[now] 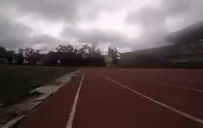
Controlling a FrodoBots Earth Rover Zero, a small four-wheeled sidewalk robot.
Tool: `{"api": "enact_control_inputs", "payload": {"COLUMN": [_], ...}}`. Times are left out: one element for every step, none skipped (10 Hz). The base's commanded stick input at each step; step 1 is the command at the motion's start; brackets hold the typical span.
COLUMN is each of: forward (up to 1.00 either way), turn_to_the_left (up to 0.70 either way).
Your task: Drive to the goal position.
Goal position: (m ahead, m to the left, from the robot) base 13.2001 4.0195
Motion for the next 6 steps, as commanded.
{"api": "enact_control_inputs", "payload": {"forward": [0.70,0.70,0.70,0.70,0.70,0.70], "turn_to_the_left": [0.00,0.00,0.00,0.00,0.00,0.00]}}
